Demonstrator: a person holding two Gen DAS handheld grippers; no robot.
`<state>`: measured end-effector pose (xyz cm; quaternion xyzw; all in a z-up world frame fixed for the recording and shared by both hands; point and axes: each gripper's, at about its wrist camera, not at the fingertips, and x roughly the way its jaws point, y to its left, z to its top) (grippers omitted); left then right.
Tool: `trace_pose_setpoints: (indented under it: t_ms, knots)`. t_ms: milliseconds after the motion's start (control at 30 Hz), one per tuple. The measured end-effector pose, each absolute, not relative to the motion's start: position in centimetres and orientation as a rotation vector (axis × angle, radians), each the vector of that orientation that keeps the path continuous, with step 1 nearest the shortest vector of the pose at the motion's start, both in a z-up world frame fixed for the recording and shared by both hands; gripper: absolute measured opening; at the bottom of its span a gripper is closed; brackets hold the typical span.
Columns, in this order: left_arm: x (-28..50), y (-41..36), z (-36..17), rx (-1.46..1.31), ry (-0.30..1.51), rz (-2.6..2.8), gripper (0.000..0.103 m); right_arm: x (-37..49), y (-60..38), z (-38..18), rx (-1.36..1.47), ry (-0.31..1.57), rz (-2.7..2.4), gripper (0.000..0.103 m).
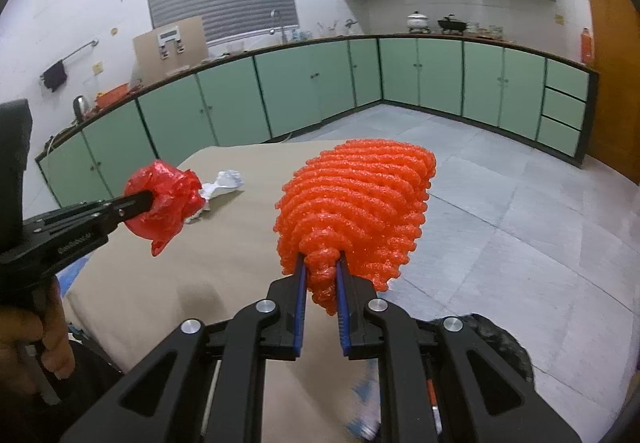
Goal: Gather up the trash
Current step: 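Carry the foam net and red bag over the bin and open both grippers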
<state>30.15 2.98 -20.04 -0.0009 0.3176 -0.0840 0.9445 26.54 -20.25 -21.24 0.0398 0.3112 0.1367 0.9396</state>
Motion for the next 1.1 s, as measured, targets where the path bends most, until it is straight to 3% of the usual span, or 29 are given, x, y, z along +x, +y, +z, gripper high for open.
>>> trace_pose_setpoints:
  t_ms: [200, 633, 700, 767, 1100]
  knots:
    - [29.7, -2.6, -20.4, 0.044, 0.658, -0.276, 0.000, 24.9, -25.8, -22.6, 0.113, 0.674, 0.188, 0.013]
    - [31.5, -15.3, -27.9, 0.097, 0.813, -0.560, 0.000, 24.0, -36.1, -32.0, 0.252, 0.929, 0.038, 0.014]
    - [31.8, -16.0, -28.4, 0.098, 0.816, -0.563, 0.000, 24.5, -36.4, -33.2, 0.270, 0.971, 0.050, 0.016]
    - [32.1, -16.5, -29.0, 0.100, 0.824, -0.563, 0.000, 24.7, -36.6, -33.7, 0.278, 0.988, 0.041, 0.025]
    - [32.4, -19.3, -31.1, 0.128, 0.852, -0.600, 0.000, 24.3, -39.1, -34.3, 0.353, 0.988, 0.015, 0.029]
